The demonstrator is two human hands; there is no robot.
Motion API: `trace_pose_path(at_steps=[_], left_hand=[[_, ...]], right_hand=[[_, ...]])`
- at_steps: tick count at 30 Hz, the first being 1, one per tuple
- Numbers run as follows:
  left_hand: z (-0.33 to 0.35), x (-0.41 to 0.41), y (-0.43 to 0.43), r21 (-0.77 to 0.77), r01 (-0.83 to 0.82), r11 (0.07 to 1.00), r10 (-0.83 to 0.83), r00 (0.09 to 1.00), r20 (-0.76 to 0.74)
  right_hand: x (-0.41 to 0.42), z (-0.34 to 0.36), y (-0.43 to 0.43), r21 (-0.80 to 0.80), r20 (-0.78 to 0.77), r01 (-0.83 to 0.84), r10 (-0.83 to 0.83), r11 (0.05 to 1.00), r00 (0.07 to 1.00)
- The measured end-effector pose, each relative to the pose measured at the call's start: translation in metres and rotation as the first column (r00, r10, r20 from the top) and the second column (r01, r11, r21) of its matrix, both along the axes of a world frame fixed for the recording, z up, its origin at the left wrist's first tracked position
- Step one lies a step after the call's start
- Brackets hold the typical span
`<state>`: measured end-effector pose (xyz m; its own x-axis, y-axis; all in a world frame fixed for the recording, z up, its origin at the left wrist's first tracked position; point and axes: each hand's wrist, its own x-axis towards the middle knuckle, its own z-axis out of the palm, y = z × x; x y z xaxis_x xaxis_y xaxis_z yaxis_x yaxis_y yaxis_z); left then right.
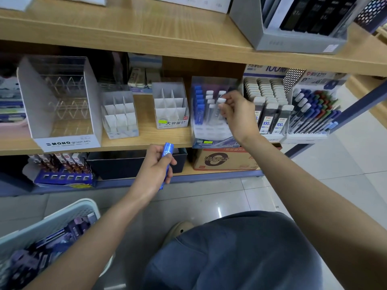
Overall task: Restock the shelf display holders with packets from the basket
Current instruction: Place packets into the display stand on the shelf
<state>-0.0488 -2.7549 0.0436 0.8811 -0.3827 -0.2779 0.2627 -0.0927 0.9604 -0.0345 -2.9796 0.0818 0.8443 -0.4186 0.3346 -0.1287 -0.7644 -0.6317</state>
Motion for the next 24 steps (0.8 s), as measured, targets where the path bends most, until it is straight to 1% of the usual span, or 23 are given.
trace_pose_path(at_steps=[4,8,11,13,20,22,24], left_hand=[[-0.002,0.0,0.002,0.004,0.008,1.0,-0.008,1.0,0.004],[-0.001,0.001,0.004,0.015,0.025,1.0,-0.025,0.999,0.04],[-0.001,0.001,0.004,0.026,0.043,0.999,-0.045,0.995,0.094],[-0.001,0.002,0.004,0.029,0.048,0.998,-0.052,0.992,0.119],[0.003,0.004,0.003,0.052,0.064,0.997,-0.071,0.983,0.168],[0.007,0.004,0.003,0.057,0.071,0.996,-0.081,0.98,0.18],[0.01,0.003,0.002,0.059,0.074,0.995,-0.084,0.98,0.181]], right_hand=[[0.003,0.001,-0.001,-0.02,0.001,-0.027,0.027,0.999,1.0],[0.0,-0.003,-0.001,-0.067,-0.049,-0.06,0.057,0.996,0.997],[0.002,-0.004,-0.003,-0.031,-0.052,-0.06,0.059,0.998,0.997],[0.003,-0.005,-0.004,0.007,-0.083,-0.07,0.07,0.998,0.994],[0.002,-0.01,0.001,0.063,-0.154,-0.058,0.067,0.996,0.986],[0.001,-0.01,0.006,0.011,-0.165,-0.023,0.025,1.0,0.986],[-0.006,-0.012,0.014,-0.059,-0.098,0.023,-0.029,0.998,0.995]])
